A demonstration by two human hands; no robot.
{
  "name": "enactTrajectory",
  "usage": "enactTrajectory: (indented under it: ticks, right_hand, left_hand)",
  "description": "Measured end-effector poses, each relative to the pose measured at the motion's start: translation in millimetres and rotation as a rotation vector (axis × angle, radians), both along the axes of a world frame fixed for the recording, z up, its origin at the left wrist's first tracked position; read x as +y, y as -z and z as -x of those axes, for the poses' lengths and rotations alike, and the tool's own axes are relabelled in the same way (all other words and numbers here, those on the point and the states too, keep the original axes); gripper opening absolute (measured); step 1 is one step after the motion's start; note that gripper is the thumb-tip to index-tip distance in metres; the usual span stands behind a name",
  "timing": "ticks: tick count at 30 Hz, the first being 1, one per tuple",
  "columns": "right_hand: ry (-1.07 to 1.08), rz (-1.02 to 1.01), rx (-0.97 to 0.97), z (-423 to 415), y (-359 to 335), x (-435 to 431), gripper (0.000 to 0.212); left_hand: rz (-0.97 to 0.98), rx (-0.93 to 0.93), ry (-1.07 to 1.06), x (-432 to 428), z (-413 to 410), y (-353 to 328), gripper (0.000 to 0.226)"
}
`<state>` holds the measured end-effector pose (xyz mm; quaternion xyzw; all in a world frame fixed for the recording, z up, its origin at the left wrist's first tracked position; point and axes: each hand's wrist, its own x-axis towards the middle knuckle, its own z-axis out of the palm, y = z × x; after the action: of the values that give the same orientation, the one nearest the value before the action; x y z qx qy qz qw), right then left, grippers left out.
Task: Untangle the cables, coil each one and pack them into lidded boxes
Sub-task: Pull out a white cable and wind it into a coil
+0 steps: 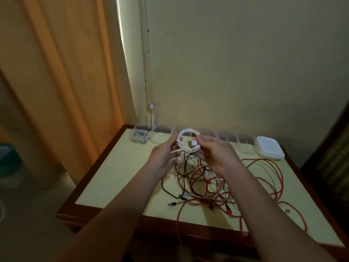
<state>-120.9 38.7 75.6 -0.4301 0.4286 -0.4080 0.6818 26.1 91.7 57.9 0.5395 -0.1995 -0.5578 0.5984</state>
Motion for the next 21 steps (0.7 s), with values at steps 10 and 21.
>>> enactTrajectory:
  ticks: [10,21]
  right_hand:
    - [0.076,0.164,0.496,-90.2,79.9,-116.4,0.007]
    - [0.119,0.445,0.826,-182.7,125.9,-223.3,0.011]
  left_hand:
    - [-0.182,-1.031,0.187,-63.9,-110.0,145.6,0.046]
    - [-0.219,-1.740,0.423,-119.0,-165.9,229.4,0.065]
